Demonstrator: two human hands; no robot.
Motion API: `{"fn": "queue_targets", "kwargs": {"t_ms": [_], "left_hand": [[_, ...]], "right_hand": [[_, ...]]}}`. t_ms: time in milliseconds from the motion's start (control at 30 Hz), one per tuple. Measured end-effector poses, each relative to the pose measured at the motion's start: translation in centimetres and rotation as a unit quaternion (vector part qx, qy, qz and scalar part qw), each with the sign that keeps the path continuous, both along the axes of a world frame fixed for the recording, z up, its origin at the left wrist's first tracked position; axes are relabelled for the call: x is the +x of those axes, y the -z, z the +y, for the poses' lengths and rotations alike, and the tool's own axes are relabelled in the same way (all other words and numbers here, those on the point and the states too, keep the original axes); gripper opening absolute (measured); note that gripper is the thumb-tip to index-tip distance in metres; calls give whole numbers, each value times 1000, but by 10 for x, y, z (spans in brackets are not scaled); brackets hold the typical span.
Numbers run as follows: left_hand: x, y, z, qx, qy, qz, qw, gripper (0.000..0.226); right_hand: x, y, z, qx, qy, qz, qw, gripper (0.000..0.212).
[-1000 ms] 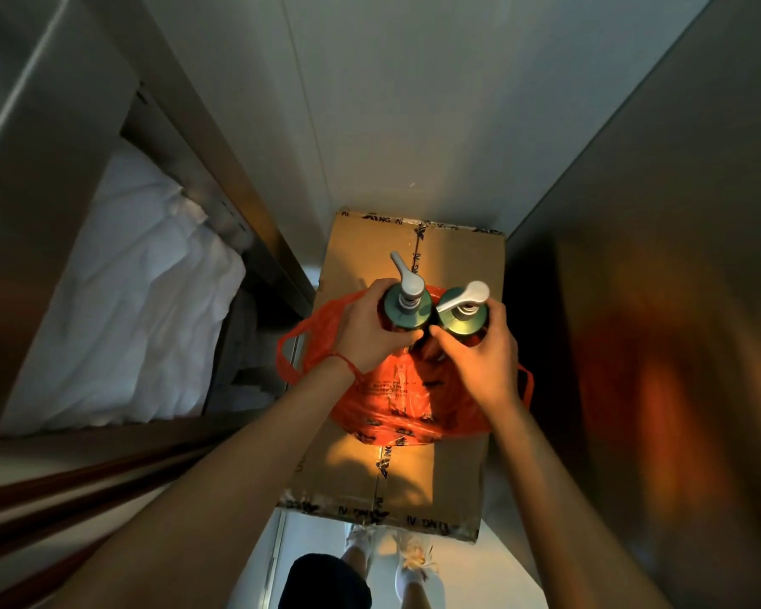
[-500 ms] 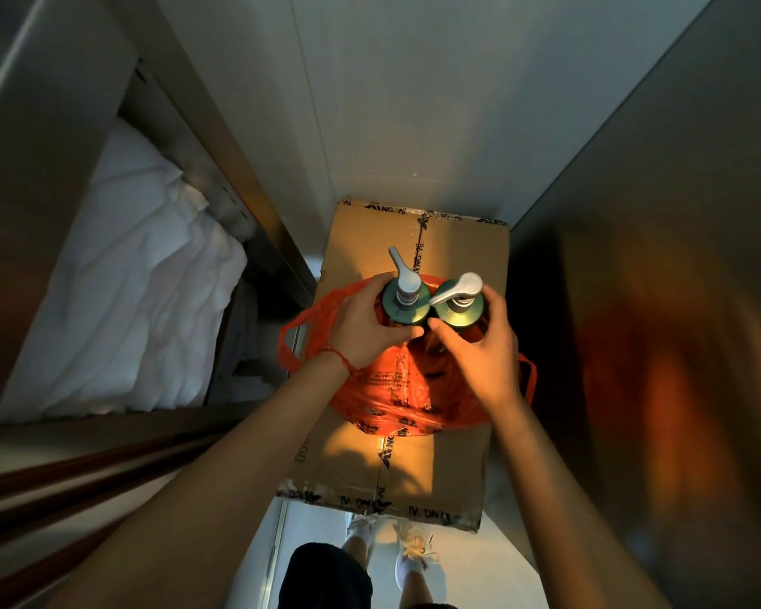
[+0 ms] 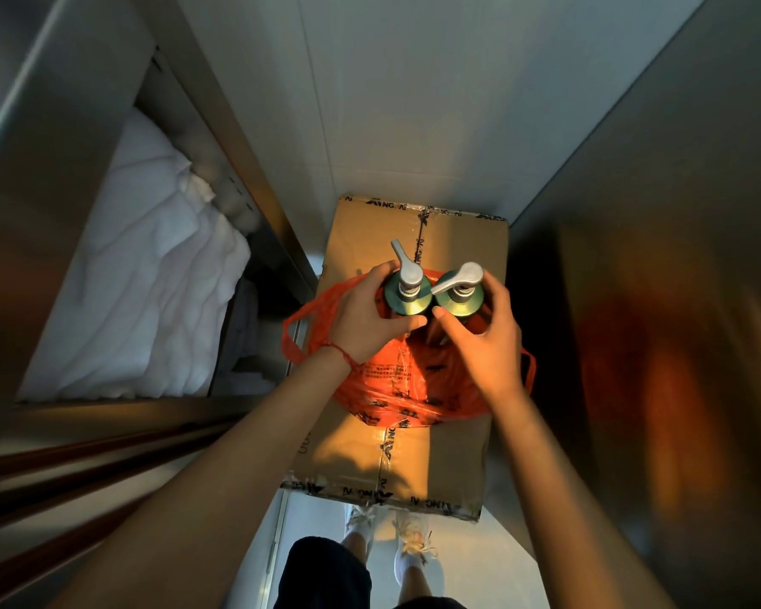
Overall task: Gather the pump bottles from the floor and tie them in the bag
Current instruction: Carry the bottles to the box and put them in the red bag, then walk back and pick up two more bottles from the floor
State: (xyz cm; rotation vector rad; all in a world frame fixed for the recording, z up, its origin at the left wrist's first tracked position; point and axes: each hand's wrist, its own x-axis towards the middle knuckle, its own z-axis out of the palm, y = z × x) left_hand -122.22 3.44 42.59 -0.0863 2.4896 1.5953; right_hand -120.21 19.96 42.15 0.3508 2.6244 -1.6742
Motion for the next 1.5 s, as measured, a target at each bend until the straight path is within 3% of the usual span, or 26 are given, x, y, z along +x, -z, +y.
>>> {"fn": "queue_targets", "kwargs": {"t_ms": [200, 400, 967, 1167, 1500], "left_hand": [[12, -4, 0, 6, -21, 11, 1000, 64], [39, -17, 2, -43, -50, 46, 997, 57], [212, -55, 22, -201, -66, 101, 972, 51], [280, -73, 29, -242, -47, 108, 963, 51], [353, -93, 31, -256, 80, 158, 950, 51]], "right_hand": [[15, -6, 8, 20, 29, -7, 999, 68], [42, -17, 13, 35, 41, -5, 999, 63], [184, -57, 34, 129, -75, 15, 989, 57], [249, -82, 45, 171, -105, 33, 979, 55], [365, -106, 60, 236, -27, 12, 971, 56]]}}
